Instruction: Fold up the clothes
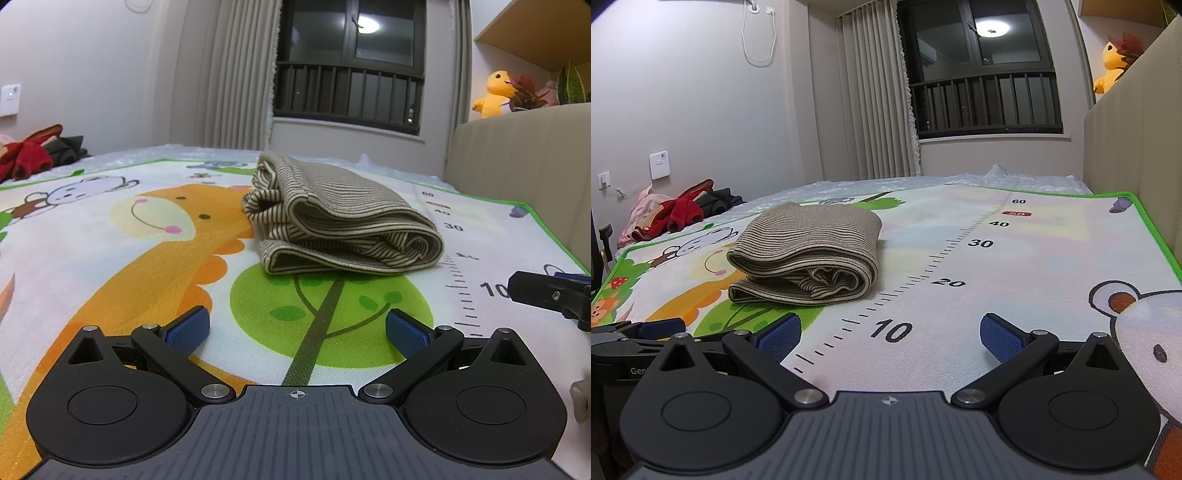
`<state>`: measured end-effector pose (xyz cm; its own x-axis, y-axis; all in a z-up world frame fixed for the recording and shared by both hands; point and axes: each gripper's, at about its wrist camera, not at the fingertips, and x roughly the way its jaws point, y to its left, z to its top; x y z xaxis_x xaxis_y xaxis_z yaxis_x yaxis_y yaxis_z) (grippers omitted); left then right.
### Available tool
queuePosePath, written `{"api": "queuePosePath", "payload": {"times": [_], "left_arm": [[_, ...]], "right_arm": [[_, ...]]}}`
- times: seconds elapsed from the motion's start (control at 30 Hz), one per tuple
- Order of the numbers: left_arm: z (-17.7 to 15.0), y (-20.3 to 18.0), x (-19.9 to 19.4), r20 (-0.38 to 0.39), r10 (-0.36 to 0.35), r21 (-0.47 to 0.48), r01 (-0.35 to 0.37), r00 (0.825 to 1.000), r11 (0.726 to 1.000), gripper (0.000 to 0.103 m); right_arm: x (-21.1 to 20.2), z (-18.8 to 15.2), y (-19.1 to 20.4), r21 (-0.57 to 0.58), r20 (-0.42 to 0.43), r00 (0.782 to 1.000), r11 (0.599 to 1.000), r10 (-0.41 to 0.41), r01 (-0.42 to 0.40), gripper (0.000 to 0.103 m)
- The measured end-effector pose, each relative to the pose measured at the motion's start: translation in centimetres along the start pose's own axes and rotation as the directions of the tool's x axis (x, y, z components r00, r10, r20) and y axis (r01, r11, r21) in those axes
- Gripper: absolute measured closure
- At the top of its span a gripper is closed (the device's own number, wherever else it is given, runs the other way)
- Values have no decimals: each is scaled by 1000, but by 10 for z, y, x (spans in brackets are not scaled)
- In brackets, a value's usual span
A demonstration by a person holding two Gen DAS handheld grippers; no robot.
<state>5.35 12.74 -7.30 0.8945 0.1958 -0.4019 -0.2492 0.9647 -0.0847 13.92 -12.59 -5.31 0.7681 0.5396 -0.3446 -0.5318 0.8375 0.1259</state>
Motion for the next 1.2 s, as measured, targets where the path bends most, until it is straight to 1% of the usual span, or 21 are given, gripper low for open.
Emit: {"api": "queuePosePath", "payload": {"times": [0.5, 1.03, 1.2], "left_arm": [[0, 1, 0, -3, -4, -8, 4, 1000, 1000, 0], [-2, 2, 1, 15, -4, -12, 4, 1000, 1000, 0], [-2, 7, 0, 18, -24, -34, 25, 1000, 999, 0]], "right_arm": [[0, 0, 0, 0, 0, 1000, 1000, -3, 3, 0], [1, 0, -1, 3, -3, 1000, 1000, -4, 4, 0], [1, -1, 0, 5, -2, 1000, 1000, -4, 4, 0]]}}
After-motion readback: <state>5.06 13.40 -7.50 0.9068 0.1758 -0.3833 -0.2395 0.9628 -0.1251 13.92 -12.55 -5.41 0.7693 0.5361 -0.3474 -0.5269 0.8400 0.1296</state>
